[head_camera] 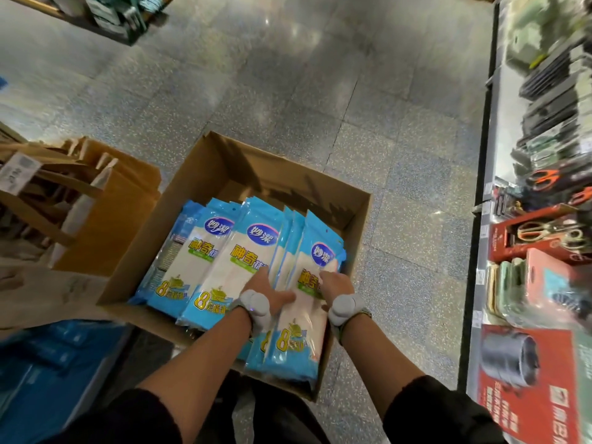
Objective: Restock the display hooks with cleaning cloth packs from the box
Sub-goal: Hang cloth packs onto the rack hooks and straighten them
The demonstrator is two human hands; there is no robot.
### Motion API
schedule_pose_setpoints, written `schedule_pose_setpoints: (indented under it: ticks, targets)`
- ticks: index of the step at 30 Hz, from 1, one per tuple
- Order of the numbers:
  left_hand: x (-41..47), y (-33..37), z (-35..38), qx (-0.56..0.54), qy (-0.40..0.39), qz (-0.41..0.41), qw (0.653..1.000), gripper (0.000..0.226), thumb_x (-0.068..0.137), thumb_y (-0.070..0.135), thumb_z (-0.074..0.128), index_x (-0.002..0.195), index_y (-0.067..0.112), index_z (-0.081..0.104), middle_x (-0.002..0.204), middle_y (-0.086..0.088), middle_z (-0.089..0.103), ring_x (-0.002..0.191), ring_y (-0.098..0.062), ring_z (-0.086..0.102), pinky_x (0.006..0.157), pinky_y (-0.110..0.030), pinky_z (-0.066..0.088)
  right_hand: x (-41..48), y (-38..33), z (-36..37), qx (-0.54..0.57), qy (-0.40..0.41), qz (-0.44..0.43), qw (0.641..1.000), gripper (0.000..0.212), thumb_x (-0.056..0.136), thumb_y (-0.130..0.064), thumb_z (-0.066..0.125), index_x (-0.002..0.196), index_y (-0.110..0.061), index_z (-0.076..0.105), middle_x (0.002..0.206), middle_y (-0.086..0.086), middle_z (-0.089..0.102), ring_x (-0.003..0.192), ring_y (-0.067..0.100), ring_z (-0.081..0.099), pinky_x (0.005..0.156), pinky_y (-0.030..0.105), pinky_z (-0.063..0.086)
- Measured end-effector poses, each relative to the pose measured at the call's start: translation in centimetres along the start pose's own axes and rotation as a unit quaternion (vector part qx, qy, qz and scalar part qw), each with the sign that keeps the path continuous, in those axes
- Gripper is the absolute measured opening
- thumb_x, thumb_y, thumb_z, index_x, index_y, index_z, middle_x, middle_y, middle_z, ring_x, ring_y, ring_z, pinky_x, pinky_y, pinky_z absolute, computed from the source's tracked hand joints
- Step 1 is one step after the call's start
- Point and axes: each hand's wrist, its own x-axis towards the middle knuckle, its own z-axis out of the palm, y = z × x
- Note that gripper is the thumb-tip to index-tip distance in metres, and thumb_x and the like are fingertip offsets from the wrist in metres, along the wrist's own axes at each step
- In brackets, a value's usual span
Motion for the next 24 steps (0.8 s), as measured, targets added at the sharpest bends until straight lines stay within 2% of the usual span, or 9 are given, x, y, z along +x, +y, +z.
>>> schedule_pose_setpoints:
  ticks: [2,4,6,8,10,14,17,20,24]
  targets:
    - [-0.2,0.4,-2.0,-0.049,-0.006,-0.004,0.999,0.056,0.075,0.024,0.09,0.121,0.015,0.059,0.107,-0.003,0.071,0.087,-0.013,0.069,0.068,-0.021,0.055,0.3,-0.2,-0.1,0.197,0.05,0.044,0.978,0.02,0.093,-0.032,0.058,0.088,-0.014,0.061,0.083,0.005,0.062,0.089,0.025,0.06,0.065,0.031,0.047]
    - [-0.3,0.2,-4.5,-0.079,-0.024,0.005,0.997,0.042,0.079,0.016,0.087,0.112,0.019,0.062,0.093,0.003,0.073,0.068,-0.003,0.069,0.054,-0.012,0.051,0.6,-1.1,-0.1,0.356,0.071,0.03,0.931,0.047,0.079,-0.045,0.072,0.101,-0.004,0.065,0.094,0.01,0.071,0.094,0.03,0.069,0.073,0.035,0.058]
    - [-0.7,0.3,-7.2,-0.13,-0.06,-0.006,0.99,0.046,0.074,0.025,0.091,0.112,0.02,0.067,0.093,0.003,0.078,0.073,-0.007,0.076,0.066,-0.021,0.061,-0.4,-3.0,-1.0,0.437,0.011,-0.002,0.9,0.049,0.085,-0.039,0.074,0.117,-0.003,0.066,0.107,0.017,0.075,0.099,0.033,0.072,0.082,0.041,0.062]
    - [-1.2,-0.1,-9.8,-0.168,-0.082,-0.009,0.982,0.065,0.06,0.043,0.096,0.116,0.023,0.07,0.104,-0.004,0.08,0.095,-0.025,0.078,0.09,-0.047,0.061,-1.3,-5.4,-1.7,0.452,-0.091,-0.03,0.887,0.037,0.093,-0.038,0.068,0.119,-0.012,0.069,0.109,0.015,0.076,0.101,0.032,0.073,0.089,0.044,0.061]
    - [-1.6,-0.8,-11.7,-0.219,-0.105,-0.016,0.97,0.075,0.056,0.048,0.097,0.12,0.021,0.07,0.114,-0.012,0.077,0.107,-0.037,0.073,0.1,-0.059,0.054,-1.7,-7.4,-1.7,0.463,-0.177,-0.052,0.867,0.041,0.094,-0.043,0.065,0.126,-0.018,0.067,0.116,0.015,0.074,0.109,0.035,0.071,0.098,0.051,0.055]
    - [-5.1,-0.3,-13.8,-0.34,-0.095,-0.026,0.935,0.047,0.088,0.027,0.078,0.129,0.009,0.064,0.125,-0.021,0.071,0.117,-0.042,0.067,0.105,-0.062,0.049,-2.7,-11.3,-0.1,0.463,-0.234,-0.073,0.852,0.048,0.09,-0.044,0.069,0.131,-0.019,0.064,0.124,0.018,0.07,0.115,0.04,0.067,0.103,0.061,0.048]
    - [-6.8,-1.0,-15.7,-0.43,-0.066,-0.028,0.9,0.049,0.098,0.045,0.06,0.133,0.012,0.063,0.128,-0.017,0.071,0.12,-0.038,0.066,0.106,-0.055,0.05,-4.1,-13.8,1.0,0.434,-0.267,-0.089,0.856,0.05,0.087,-0.042,0.073,0.131,-0.019,0.064,0.124,0.019,0.07,0.115,0.041,0.066,0.102,0.062,0.049]
    - [-9.0,-1.7,-19.3,-0.503,0.014,0.002,0.864,0.051,0.097,0.054,0.053,0.126,0.015,0.067,0.117,-0.017,0.075,0.105,-0.034,0.074,0.093,-0.049,0.059,-6.6,-16.4,3.2,0.379,-0.317,-0.088,0.865,0.047,0.087,-0.042,0.072,0.127,-0.017,0.068,0.121,0.021,0.071,0.114,0.043,0.066,0.1,0.062,0.05]
    - [-10.8,-4.0,-24.5,-0.553,0.081,0.036,0.828,0.068,0.086,0.071,0.061,0.135,0.024,0.064,0.127,-0.015,0.071,0.118,-0.039,0.067,0.108,-0.061,0.047,-11.5,-19.7,6.0,0.309,-0.341,-0.089,0.883,0.042,0.088,-0.042,0.069,0.119,-0.015,0.073,0.114,0.021,0.073,0.104,0.039,0.07,0.095,0.057,0.054]
